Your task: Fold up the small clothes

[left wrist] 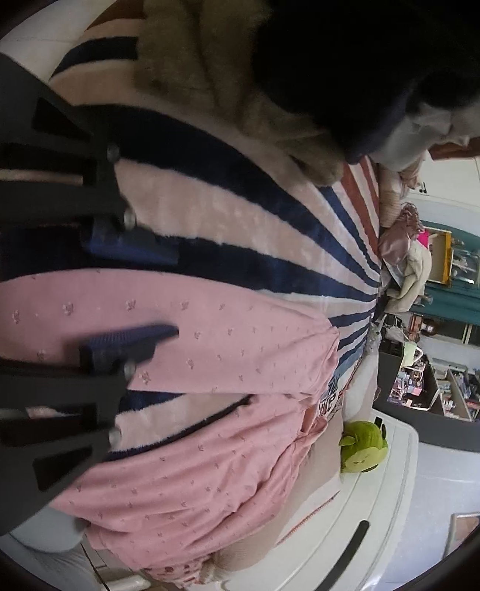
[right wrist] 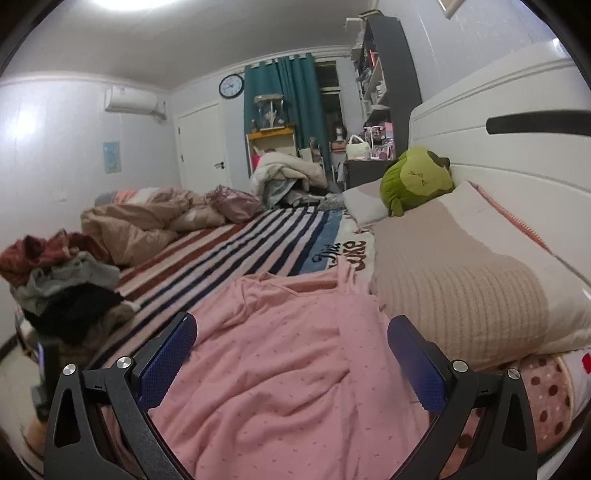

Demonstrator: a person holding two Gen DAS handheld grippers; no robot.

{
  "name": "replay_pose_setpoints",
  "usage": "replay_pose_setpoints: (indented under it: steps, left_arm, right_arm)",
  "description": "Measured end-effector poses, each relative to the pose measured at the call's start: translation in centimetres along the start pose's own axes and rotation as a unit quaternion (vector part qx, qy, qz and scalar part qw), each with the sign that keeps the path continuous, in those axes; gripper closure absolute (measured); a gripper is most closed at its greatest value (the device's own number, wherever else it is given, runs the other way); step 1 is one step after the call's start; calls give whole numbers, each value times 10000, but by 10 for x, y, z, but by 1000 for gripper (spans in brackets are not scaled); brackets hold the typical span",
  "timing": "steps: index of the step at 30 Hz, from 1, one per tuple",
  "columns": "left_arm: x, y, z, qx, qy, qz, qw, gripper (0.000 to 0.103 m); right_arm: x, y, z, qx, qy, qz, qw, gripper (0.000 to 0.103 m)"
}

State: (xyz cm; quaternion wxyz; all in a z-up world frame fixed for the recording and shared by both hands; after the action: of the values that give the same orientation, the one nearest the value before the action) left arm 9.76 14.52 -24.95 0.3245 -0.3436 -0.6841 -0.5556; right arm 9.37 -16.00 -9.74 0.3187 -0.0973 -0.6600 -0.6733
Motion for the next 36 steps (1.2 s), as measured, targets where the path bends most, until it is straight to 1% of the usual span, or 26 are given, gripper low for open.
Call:
replay_pose_setpoints:
  steps: [1, 2, 5, 7, 11, 13, 14, 16, 17, 19, 20, 21, 22, 23, 24, 25, 26, 27, 28, 29, 30, 32, 34, 36]
  left_arm:
    - [-1, 0, -3, -61, -89, 67, 9999, 102]
    - [-2, 2, -8, -108, -174, 119, 9997, 102]
    - [5, 9, -14, -178, -64, 55, 9998, 102]
    - [18, 18, -13, -139, -6, -71, 9999, 102]
    - [54, 41, -30, -266, -110, -437, 9986, 102]
    - [73, 55, -51, -488, -143, -659, 9965, 102]
    - [83, 64, -67, -638, -159, -795, 9947, 102]
    - [94, 78, -94, -853, -269, -931, 9916, 102]
    - [99, 87, -118, -1024, -379, -1022, 9887, 102]
    - [100, 96, -152, -1253, -628, -1019, 9849, 102]
    - [96, 99, -171, -1359, -829, -953, 9826, 102]
    - [85, 103, -195, -1479, -1077, -797, 9799, 102]
    - [72, 104, -212, -1568, -1203, -613, 9783, 102]
    - [56, 102, -229, -1645, -1306, -391, 9769, 102]
    - [28, 98, -249, -1718, -1446, -5, 9745, 102]
    - [8, 93, -260, -1763, -1516, 310, 9721, 102]
    - [-10, 87, -268, -1774, -1527, 559, 9706, 99]
    - [-28, 77, -272, -1771, -1458, 798, 9701, 99]
    - [-33, 74, -272, -1745, -1449, 873, 9700, 97]
    - [-35, 72, -271, -1688, -1479, 902, 9703, 83]
    - [-29, 71, -266, -1581, -1596, 868, 9706, 67]
    - [-10, 73, -257, -1526, -1745, 665, 9705, 57]
    - [21, 78, -242, -1543, -1738, 328, 9721, 53]
    - [53, 80, -218, -1434, -1680, 3, 9753, 46]
  right_arm:
    - [0, 0, 0, -2, 32, 4, 10000, 0]
    - [-1, 0, 0, 11, 39, 17, 10000, 0]
    - [-3, -3, 0, 38, 59, 53, 10000, 0]
    - [-2, -4, -6, -27, 93, 38, 9999, 0]
    - [4, -7, -22, -184, 191, -65, 9996, 0]
    - [8, -9, -32, -229, 209, -113, 9995, 0]
    - [9, -10, -36, -244, 223, -132, 9994, 0]
    - [14, -13, -46, -266, 287, -193, 9990, 0]
    - [17, -14, -52, -277, 323, -233, 9988, 0]
    - [22, -16, -62, -304, 359, -299, 9984, 0]
    - [24, -17, -68, -329, 365, -330, 9982, 0]
    - [25, -18, -73, -361, 366, -344, 9981, 0]
    - [26, -20, -79, -413, 368, -353, 9978, 0]
    - [27, -21, -86, -469, 378, -354, 9976, 0]
    - [28, -23, -93, -547, 398, -342, 9971, 0]
    - [29, -24, -96, -579, 408, -329, 9969, 0]
    - [29, -26, -100, -596, 410, -308, 9969, 0]
    - [29, -28, -102, -584, 388, -276, 9972, 0]
    - [28, -31, -103, -521, 337, -223, 9978, 0]
    - [28, -33, -103, -467, 295, -193, 9983, 0]
    - [27, -35, -102, -382, 245, -143, 9989, 0]
    - [23, -38, -97, -198, 216, -3, 9996, 0]
    - [18, -37, -90, -26, 250, 103, 9996, 0]
    - [11, -33, -75, 254, 372, 246, 9987, 0]
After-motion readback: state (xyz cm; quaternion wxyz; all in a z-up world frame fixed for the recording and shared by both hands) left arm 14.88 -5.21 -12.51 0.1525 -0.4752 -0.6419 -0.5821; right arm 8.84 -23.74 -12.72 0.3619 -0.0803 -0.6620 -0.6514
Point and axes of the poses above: each gripper's, at about its wrist camera, not at the fingertips, and x roughly against the way its jaws point, z to its left, y to its top, the point moved 6 cm from there along -x, roughly the way its jaws point, and after that the axes turned 15 degrees about z, right-handed, at the moved point
